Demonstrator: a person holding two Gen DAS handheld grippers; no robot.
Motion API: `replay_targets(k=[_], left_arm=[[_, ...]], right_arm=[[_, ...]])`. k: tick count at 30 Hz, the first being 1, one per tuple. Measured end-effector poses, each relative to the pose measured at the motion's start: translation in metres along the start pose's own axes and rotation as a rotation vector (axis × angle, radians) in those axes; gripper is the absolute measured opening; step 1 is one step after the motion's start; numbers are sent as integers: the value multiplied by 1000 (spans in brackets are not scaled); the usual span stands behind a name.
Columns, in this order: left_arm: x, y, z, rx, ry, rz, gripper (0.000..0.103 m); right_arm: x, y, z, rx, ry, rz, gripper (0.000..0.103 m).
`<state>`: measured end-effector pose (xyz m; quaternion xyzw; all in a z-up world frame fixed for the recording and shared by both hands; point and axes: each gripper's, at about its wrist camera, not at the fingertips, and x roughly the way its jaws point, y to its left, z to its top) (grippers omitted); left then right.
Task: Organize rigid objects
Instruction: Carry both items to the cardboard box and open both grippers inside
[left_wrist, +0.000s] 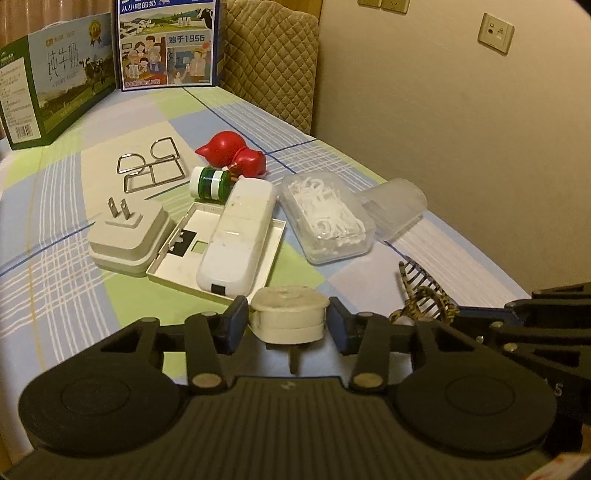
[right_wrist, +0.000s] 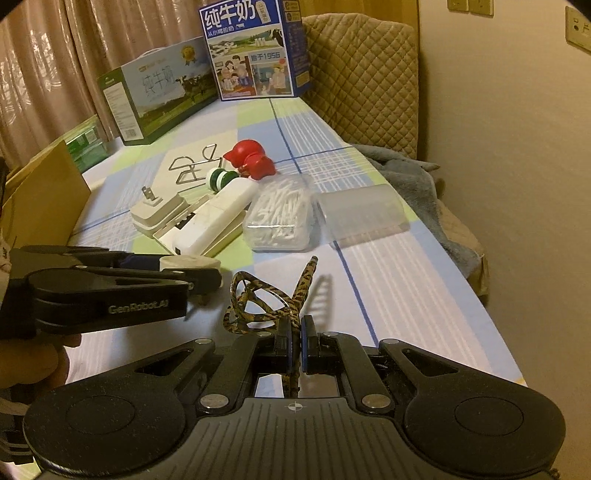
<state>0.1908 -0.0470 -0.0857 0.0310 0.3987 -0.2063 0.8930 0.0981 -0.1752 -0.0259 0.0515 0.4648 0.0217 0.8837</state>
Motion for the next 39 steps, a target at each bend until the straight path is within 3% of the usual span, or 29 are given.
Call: replay_targets(k=[11, 21, 27, 33, 39], left_arm=[[-24, 8, -6, -27, 0, 41, 37], [-108, 38, 21, -75, -112, 152, 37], [-180, 79, 29, -100, -173, 265, 37], [-248, 138, 10, -150, -170, 429, 37], [-283, 191, -20, -197, -130, 525, 37]], right_arm=[[-7, 3, 1, 15, -33, 33, 1], [-36, 38, 34, 12, -113, 201, 1], [-59, 95, 67, -63, -147, 361, 1], [-68, 178, 89, -167, -154, 531, 1], [-40, 252, 87, -251, -70, 627, 1]])
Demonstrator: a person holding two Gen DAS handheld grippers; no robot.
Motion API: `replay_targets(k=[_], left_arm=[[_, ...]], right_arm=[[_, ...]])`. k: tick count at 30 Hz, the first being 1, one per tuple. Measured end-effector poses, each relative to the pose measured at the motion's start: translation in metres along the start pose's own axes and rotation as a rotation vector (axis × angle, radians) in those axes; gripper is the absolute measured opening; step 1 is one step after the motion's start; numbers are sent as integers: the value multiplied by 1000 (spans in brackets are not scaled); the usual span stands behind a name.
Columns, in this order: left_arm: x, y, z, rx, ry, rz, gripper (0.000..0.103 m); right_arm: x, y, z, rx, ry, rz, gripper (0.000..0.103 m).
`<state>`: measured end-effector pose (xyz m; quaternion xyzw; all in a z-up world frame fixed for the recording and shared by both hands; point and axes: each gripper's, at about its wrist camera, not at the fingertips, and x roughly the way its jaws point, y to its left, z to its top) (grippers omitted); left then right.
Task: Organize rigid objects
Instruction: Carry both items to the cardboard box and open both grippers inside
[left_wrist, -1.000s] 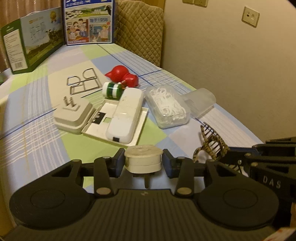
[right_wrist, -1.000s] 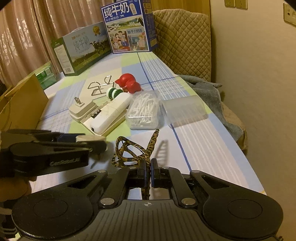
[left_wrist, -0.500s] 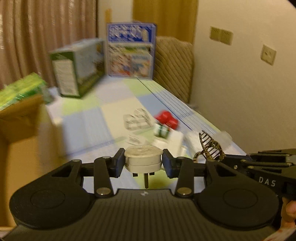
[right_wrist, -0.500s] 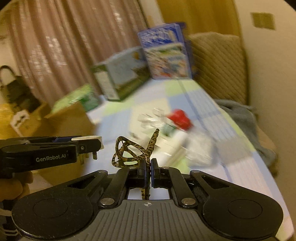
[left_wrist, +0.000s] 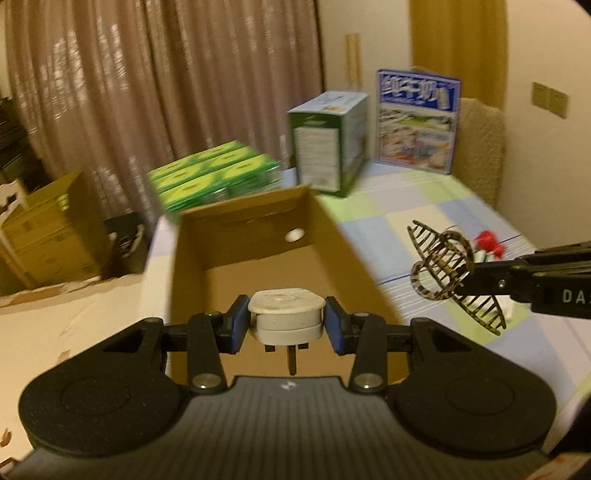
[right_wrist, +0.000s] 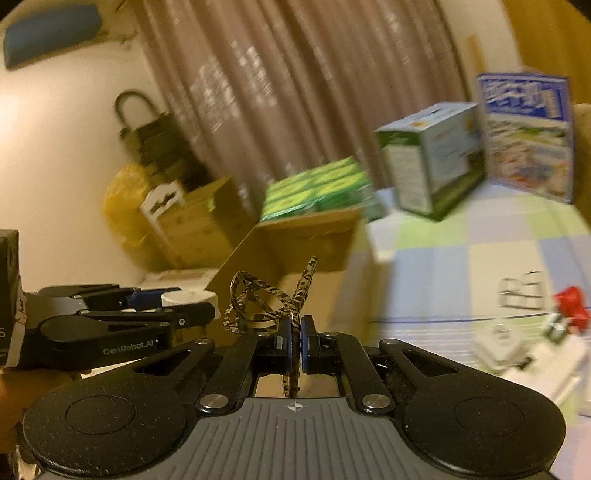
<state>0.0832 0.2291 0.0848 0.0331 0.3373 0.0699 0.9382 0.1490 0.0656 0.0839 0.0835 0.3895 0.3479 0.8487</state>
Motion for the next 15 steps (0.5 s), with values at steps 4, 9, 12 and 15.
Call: replay_targets(k=[4, 9, 12, 15], left_arm=[[5, 19, -14, -9, 22, 15, 38], [13, 28, -30, -20, 36, -3, 38], [18, 29, -37, -26, 45, -15, 38], [25, 30, -41, -41, 49, -29, 38]], right_arm=[[38, 14, -7, -28, 66, 4, 1], [66, 16, -16, -29, 115, -15, 1], [72, 17, -19, -32, 127, -24, 1], [77, 15, -22, -33, 134, -38, 1]])
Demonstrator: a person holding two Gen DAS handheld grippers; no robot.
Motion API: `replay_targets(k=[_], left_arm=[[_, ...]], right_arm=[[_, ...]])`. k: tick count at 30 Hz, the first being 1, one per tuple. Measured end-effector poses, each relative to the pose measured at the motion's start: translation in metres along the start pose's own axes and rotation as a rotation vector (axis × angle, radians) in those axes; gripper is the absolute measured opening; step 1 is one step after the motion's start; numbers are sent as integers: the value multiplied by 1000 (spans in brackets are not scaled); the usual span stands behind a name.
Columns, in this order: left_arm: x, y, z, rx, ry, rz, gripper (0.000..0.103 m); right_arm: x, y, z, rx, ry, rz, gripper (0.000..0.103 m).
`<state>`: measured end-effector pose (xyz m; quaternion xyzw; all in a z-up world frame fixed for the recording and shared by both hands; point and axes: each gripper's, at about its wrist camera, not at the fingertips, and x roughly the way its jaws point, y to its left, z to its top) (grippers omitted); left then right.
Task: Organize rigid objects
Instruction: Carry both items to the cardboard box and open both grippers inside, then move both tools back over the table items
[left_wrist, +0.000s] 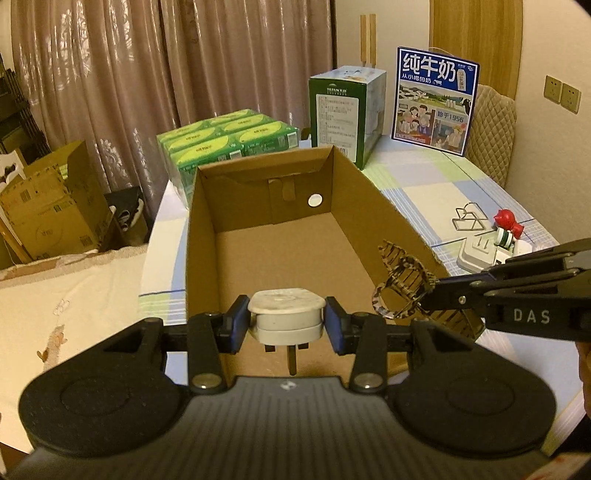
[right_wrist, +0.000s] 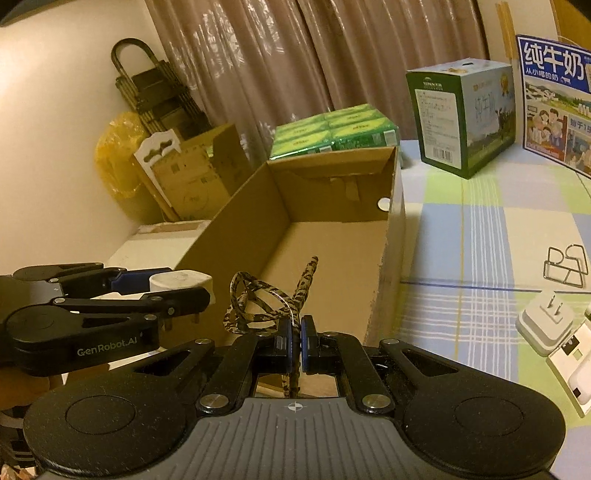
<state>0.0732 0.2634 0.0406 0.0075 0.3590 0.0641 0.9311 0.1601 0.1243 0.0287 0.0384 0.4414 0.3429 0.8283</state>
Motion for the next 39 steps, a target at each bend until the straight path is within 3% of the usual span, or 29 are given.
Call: replay_targets(k=[3, 4, 7, 9, 16, 18, 26, 33, 39], left_arm=[[8, 2, -1, -30, 7, -6, 40], [8, 3, -2, -43, -1, 3, 50], [3, 6, -2, -66, -22, 13, 53], [-3, 7, -1, -71, -37, 25, 53], [-32, -4, 6, -90, -101, 35, 62], [-41, -12, 7, -94, -119, 28, 66], [-74, -71, 16, -84, -188, -38, 77], [-88, -136, 24, -52, -207, -123, 85], [-84, -188, 26, -23, -211, -208, 92]], right_arm=[[0, -2, 0, 4, -6, -12, 1], [-1, -1, 0, 8, -6, -12, 2], [-6, -7, 0, 26, -27, 0, 17], [-16, -8, 1, 26, -54, 0, 32], [-67, -12, -3, 0, -145, -16, 42], [-86, -15, -8, -16, -172, -28, 52], [-175, -43, -34, -49, -278, -171, 63], [-235, -81, -56, 26, -282, -295, 66], [-267, -117, -83, 92, -293, -426, 77]])
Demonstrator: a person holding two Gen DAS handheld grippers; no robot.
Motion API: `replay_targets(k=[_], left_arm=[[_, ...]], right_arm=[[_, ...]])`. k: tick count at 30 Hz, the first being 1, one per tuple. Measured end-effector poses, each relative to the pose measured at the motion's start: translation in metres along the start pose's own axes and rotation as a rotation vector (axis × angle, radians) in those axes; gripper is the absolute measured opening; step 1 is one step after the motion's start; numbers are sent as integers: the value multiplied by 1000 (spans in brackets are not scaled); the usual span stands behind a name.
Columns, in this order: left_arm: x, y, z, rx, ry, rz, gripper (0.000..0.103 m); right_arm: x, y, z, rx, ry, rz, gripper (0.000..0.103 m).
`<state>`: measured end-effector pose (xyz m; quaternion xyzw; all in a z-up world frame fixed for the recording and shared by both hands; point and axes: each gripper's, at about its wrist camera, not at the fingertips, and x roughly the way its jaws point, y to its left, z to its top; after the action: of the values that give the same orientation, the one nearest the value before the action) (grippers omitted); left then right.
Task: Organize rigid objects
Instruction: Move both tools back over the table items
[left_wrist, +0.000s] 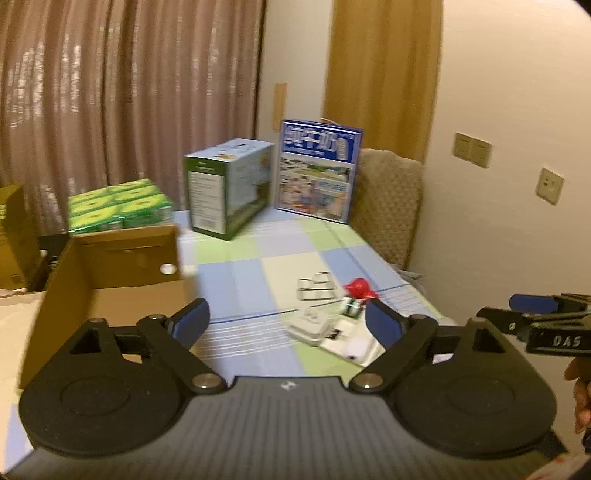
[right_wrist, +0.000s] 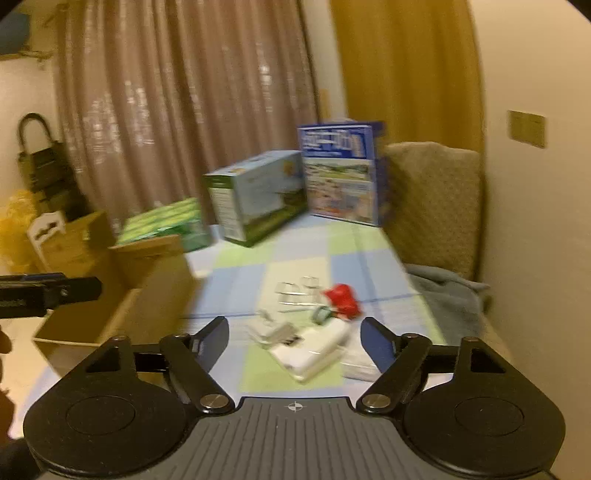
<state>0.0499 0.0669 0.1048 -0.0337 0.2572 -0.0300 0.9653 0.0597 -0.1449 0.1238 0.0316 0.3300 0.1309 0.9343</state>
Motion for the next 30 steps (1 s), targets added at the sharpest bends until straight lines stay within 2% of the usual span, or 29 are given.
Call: replay_targets(k=[4, 9, 22, 30], left_arm=[[21, -23, -5, 20, 8, -20, 94], [59, -33, -15, 32, 52, -27, 94], [153, -57, -41, 141, 159, -78, 94], [191, -65, -52, 175, 220, -133, 93]], right_arm=[[4, -26, -8, 24, 29, -50, 78], [17, -55, -19, 64, 64, -84, 79], [97, -114, -41, 45, 163, -182, 79], [134, -135, -49, 75, 193, -150, 79]])
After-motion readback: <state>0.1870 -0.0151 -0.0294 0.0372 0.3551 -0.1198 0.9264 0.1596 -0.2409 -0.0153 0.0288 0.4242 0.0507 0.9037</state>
